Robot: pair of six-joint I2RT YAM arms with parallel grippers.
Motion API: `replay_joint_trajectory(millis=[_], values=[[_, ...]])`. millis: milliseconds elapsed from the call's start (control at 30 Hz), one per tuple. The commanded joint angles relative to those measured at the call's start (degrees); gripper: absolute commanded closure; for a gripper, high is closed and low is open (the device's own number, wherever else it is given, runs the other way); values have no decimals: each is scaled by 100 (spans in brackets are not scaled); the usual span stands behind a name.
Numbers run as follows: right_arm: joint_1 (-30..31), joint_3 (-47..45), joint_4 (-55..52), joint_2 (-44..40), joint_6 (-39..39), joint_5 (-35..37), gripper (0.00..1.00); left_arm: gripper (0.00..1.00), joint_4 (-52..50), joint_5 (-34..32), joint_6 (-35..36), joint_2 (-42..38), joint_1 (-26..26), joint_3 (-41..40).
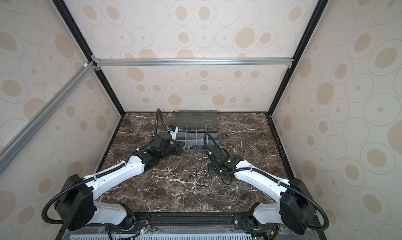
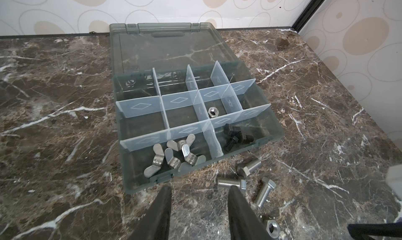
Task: Sort the screws and nuts into containers
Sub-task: Pick up the nut from the center of the table.
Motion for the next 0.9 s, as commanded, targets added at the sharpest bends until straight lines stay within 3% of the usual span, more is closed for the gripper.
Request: replay_joint_trajectory(millis=[0,267,567,867], values=[[120,329,145,384,-150,-24,52,57,19,-196,-224,-328,47,-288],[228,1008,191,1417,-577,-95,52,56,-35,-375,-548,-1086,71,-1063],[263,1512,179,2194,-2083,-295,52,55,-68,-374,-817,-1689,78,-1585],[257,1854,205,2722,-2465,-497,52,55,-188,-393,-875,-1835,82,-1757]])
